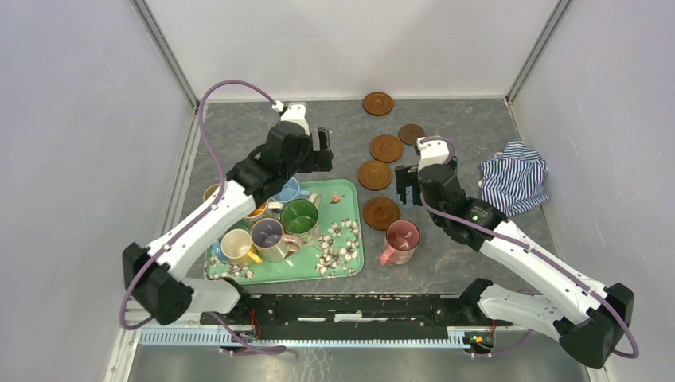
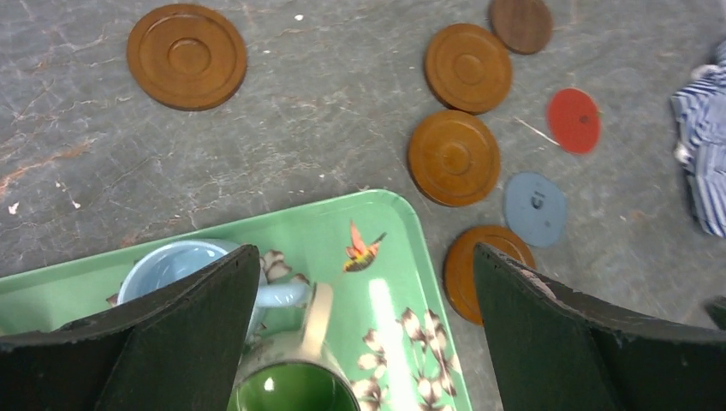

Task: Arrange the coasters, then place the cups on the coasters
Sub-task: Move the coaster to the center of the board.

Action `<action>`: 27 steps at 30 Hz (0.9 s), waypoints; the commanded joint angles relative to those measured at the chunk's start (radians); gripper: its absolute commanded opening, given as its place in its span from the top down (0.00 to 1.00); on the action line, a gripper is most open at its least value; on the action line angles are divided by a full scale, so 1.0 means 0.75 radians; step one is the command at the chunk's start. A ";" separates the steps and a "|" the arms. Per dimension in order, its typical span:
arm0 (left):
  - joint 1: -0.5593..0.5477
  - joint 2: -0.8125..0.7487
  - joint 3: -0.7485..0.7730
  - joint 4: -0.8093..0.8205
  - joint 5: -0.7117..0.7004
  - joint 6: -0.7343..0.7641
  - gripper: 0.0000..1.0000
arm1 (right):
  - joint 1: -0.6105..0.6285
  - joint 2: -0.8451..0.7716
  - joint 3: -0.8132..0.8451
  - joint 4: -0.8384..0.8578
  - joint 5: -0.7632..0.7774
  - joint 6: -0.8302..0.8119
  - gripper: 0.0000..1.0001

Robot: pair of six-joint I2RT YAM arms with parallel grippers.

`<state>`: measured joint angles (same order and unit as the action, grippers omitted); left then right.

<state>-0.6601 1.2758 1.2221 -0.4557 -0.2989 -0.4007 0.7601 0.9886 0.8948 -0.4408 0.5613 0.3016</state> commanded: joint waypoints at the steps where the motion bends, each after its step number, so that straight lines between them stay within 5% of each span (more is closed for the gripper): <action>1: 0.136 0.166 0.058 0.108 0.143 -0.093 0.00 | -0.099 0.034 0.057 0.038 -0.150 -0.023 0.02; 12: 0.395 0.755 0.390 0.216 0.260 -0.105 0.00 | -0.200 0.050 -0.001 0.121 -0.353 -0.047 0.02; 27: 0.485 1.276 0.878 0.067 0.256 -0.045 0.00 | -0.235 0.067 0.012 0.131 -0.365 -0.101 0.02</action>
<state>-0.3042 2.1773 1.7905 -0.3744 -0.1192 -0.4458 0.5911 1.0286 0.8928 -0.3786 0.3050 0.2512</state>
